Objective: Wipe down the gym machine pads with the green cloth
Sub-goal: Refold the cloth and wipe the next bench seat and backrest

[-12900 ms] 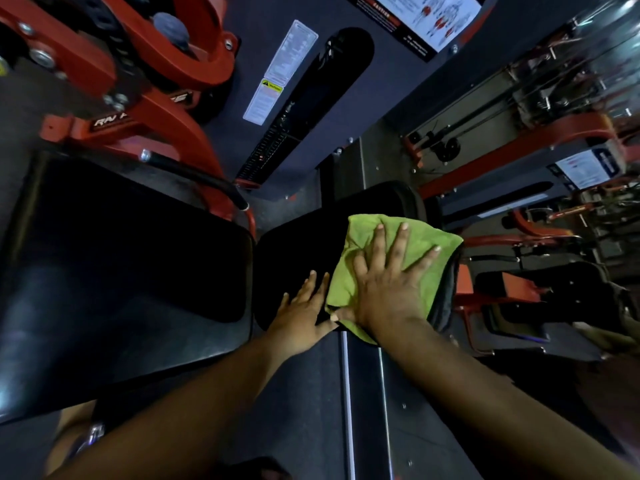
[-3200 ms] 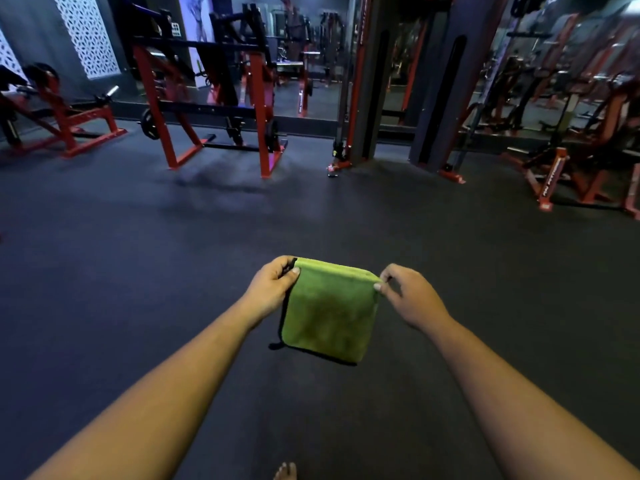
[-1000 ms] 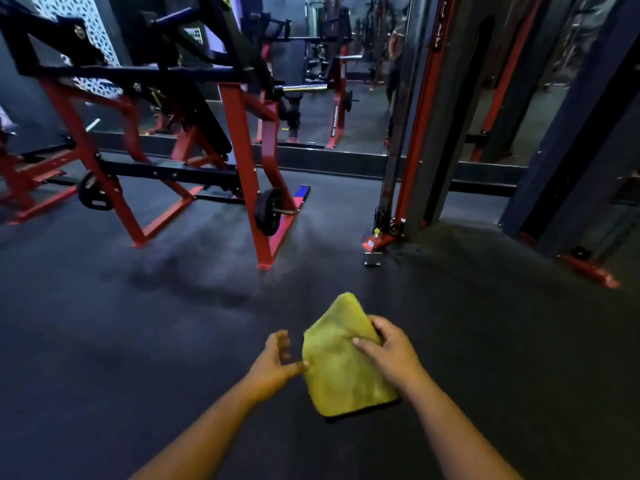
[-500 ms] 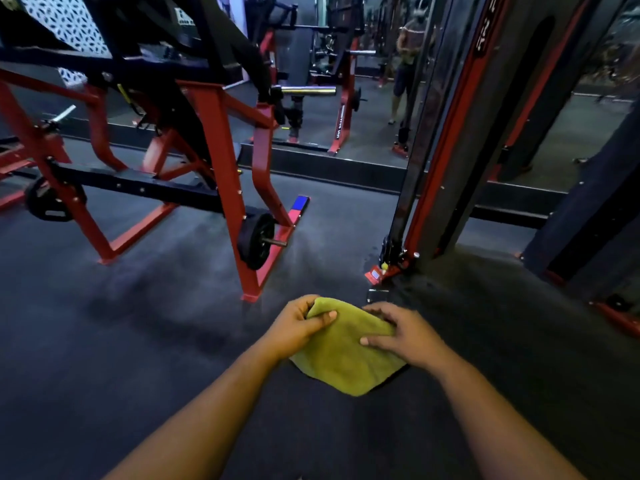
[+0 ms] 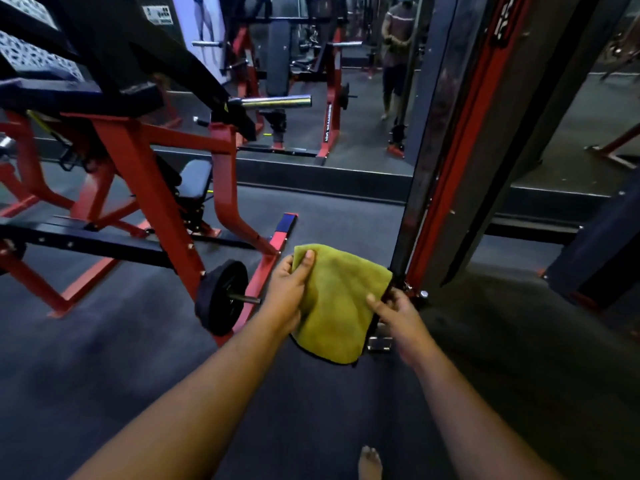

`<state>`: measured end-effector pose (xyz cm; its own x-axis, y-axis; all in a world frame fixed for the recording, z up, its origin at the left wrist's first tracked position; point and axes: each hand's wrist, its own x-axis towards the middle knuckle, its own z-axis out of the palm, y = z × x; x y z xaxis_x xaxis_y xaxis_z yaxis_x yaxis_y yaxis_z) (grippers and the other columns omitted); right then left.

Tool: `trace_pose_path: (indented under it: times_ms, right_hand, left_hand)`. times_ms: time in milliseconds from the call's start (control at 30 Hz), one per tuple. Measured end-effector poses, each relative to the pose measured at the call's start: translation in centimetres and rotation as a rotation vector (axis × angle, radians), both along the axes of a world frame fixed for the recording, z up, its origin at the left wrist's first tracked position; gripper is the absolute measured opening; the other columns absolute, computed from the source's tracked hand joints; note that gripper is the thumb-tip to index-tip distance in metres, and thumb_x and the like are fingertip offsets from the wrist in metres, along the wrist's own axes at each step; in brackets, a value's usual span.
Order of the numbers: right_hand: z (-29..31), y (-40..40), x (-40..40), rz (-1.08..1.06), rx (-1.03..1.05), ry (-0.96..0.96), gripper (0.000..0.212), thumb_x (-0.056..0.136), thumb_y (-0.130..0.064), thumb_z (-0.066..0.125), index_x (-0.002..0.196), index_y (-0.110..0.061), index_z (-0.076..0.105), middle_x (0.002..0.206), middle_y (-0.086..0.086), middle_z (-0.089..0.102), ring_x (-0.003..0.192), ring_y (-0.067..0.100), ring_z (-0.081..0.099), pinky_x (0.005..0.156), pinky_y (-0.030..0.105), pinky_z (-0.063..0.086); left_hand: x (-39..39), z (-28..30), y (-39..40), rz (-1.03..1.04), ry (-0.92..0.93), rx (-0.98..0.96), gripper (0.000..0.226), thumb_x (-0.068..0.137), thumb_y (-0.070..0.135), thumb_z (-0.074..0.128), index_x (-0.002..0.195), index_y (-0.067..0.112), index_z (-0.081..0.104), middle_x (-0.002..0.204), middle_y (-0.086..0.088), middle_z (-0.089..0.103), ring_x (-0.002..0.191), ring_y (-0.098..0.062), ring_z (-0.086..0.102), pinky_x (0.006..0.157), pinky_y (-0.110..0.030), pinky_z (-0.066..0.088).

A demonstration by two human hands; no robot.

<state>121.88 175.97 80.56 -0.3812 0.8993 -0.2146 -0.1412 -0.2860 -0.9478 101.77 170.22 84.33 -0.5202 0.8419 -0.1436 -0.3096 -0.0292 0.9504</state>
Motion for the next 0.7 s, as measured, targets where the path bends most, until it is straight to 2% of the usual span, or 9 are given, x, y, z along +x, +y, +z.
trace_pose_path:
  times_ms: [67, 133, 233, 300, 367, 433, 500, 600, 700]
  right_hand:
    - [0.0, 6.1, -1.9, 0.005, -0.018, -0.003, 0.052, 0.078, -0.021, 0.082, 0.125, -0.009, 0.064, 0.120, 0.010, 0.074, 0.107, 0.023, 0.073, 0.089, 0.038, 0.059]
    - [0.8, 11.4, -3.6, -0.044, -0.048, 0.048, 0.036, 0.088, -0.011, 0.076, 0.122, -0.005, 0.065, 0.111, 0.013, 0.076, 0.103, 0.031, 0.073, 0.090, 0.048, 0.059]
    - [2.7, 19.2, -6.5, -0.077, -0.073, 0.112, 0.024, 0.094, -0.006, 0.067, 0.118, -0.005, 0.064, 0.097, 0.010, 0.078, 0.087, 0.027, 0.073, 0.078, 0.044, 0.061]
    - [3.2, 24.4, -8.8, -0.059, -0.074, 0.134, 0.022, 0.095, -0.004, 0.065, 0.117, -0.009, 0.063, 0.096, 0.012, 0.076, 0.082, 0.025, 0.073, 0.073, 0.041, 0.061]
    - [3.3, 28.7, -11.0, -0.045, -0.076, 0.151, 0.022, 0.096, -0.003, 0.063, 0.116, -0.011, 0.062, 0.096, 0.012, 0.074, 0.080, 0.024, 0.071, 0.072, 0.038, 0.060]
    - [2.9, 33.2, -13.3, -0.060, -0.080, 0.143, 0.022, 0.097, -0.003, 0.061, 0.116, -0.013, 0.062, 0.093, 0.009, 0.074, 0.078, 0.022, 0.071, 0.071, 0.036, 0.060]
    - [1.9, 38.7, -16.1, -0.097, -0.077, 0.130, 0.022, 0.097, -0.003, 0.061, 0.115, -0.016, 0.063, 0.092, 0.007, 0.075, 0.078, 0.019, 0.071, 0.071, 0.035, 0.060]
    - [0.5, 46.4, -20.6, -0.137, -0.059, 0.110, 0.022, 0.098, -0.005, 0.062, 0.113, -0.021, 0.062, 0.096, 0.003, 0.076, 0.082, 0.018, 0.071, 0.077, 0.038, 0.060]
    - [-0.4, 54.1, -25.9, -0.177, -0.058, 0.027, 0.023, 0.099, -0.005, 0.061, 0.113, -0.024, 0.061, 0.098, -0.001, 0.075, 0.081, 0.014, 0.071, 0.073, 0.035, 0.060]
  left_hand:
    - [-1.7, 0.1, 5.4, 0.028, -0.075, -0.016, 0.028, 0.098, 0.030, 0.064, 0.109, 0.005, 0.067, 0.102, -0.015, 0.075, 0.094, -0.025, 0.072, 0.090, -0.045, 0.059]
    - [-3.4, 0.3, 9.3, -0.003, -0.127, -0.039, 0.034, 0.091, 0.035, 0.068, 0.111, 0.007, 0.068, 0.105, -0.015, 0.076, 0.095, -0.024, 0.073, 0.092, -0.044, 0.059]
    - [-6.4, -1.2, 14.8, -0.085, -0.186, -0.103, 0.032, 0.091, 0.023, 0.068, 0.119, 0.008, 0.065, 0.111, -0.015, 0.075, 0.096, -0.023, 0.073, 0.092, -0.043, 0.058]
    - [-8.6, -3.2, 18.8, -0.129, -0.217, -0.135, 0.048, 0.087, 0.022, 0.075, 0.129, 0.002, 0.061, 0.120, -0.018, 0.071, 0.096, -0.022, 0.072, 0.085, -0.037, 0.060]
    - [-10.3, -4.6, 22.6, -0.177, -0.218, -0.190, 0.073, 0.071, 0.030, 0.091, 0.131, 0.003, 0.059, 0.123, -0.016, 0.068, 0.094, -0.020, 0.068, 0.080, -0.035, 0.054]
    - [-12.0, -5.3, 27.0, -0.199, -0.223, -0.176, 0.057, 0.078, 0.021, 0.085, 0.127, 0.012, 0.059, 0.117, -0.008, 0.073, 0.092, -0.019, 0.070, 0.078, -0.035, 0.057]
    - [-14.6, -6.2, 32.9, -0.175, -0.204, -0.165, 0.042, 0.090, 0.009, 0.073, 0.128, 0.013, 0.057, 0.120, -0.010, 0.072, 0.096, -0.023, 0.073, 0.080, -0.038, 0.061]
    - [-19.5, -7.1, 41.8, -0.134, -0.235, -0.136, 0.057, 0.082, 0.016, 0.078, 0.133, 0.002, 0.058, 0.128, -0.021, 0.068, 0.118, -0.038, 0.066, 0.097, -0.052, 0.056]
    - [-25.1, -7.2, 50.3, -0.184, -0.353, -0.195, 0.040, 0.092, 0.018, 0.070, 0.127, 0.001, 0.065, 0.123, -0.024, 0.070, 0.114, -0.037, 0.068, 0.092, -0.052, 0.058]
